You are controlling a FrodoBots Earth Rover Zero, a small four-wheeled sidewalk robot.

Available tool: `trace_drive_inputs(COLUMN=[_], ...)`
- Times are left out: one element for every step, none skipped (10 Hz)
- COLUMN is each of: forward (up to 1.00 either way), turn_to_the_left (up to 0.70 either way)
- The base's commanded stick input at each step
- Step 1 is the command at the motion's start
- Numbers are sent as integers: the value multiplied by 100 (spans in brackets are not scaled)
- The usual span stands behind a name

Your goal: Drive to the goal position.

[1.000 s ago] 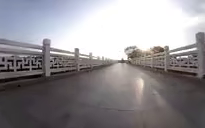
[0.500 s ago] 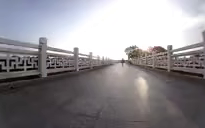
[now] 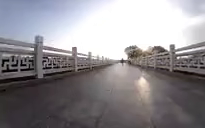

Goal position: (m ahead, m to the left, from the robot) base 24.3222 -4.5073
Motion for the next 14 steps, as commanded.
trace_drive_inputs(forward=[45, 45, 45, 45, 45, 45, 45, 45, 45, 45, 45, 45, 45, 45], turn_to_the_left=[0, 0, 0, 0, 0, 0, 0, 0, 0, 0, 0, 0, 0, 0])
